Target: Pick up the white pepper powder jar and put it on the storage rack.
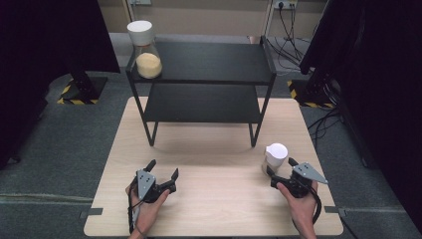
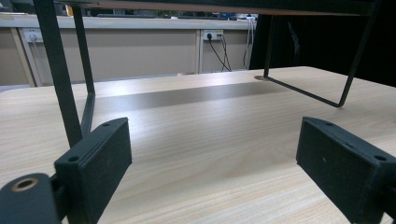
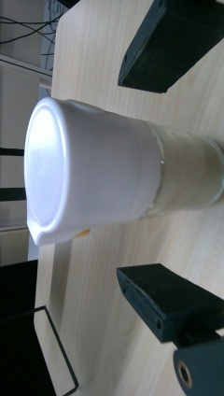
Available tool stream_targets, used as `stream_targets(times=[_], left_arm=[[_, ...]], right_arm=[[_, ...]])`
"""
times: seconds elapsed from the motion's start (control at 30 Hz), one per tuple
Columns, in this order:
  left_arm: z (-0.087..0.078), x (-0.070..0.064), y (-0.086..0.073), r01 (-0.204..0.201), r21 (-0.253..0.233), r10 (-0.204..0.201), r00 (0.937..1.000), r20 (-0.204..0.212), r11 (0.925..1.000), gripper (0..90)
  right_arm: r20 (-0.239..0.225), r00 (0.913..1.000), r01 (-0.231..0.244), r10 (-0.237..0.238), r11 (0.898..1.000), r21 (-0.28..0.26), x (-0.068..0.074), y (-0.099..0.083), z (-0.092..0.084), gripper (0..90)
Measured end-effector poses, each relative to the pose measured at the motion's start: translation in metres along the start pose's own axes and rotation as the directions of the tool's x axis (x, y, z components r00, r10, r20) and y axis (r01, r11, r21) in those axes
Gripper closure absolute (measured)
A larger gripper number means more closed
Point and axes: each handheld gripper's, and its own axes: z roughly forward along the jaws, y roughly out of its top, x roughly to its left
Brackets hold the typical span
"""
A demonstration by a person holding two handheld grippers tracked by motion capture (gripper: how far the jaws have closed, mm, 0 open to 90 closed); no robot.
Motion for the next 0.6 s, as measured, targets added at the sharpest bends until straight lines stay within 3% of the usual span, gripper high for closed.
stream_targets(times=[0.23, 0.6], left_arm=[[0.0, 0.0, 0.0, 0.002, 0.0, -0.002, 1.0, 0.0, 1.0, 9.9], [0.0, 0.0, 0.0, 0.004, 0.001, -0.004, 1.0, 0.0, 1.0, 9.9]], right_arm=[[-0.003, 0.9997, 0.026, -0.026, 0.999, 0.04, -0.005, 0.007, 0.017, 16.0], [-0.009, 0.9988, 0.049, -0.049, 0.996, 0.075, -0.009, 0.011, 0.028, 25.9]])
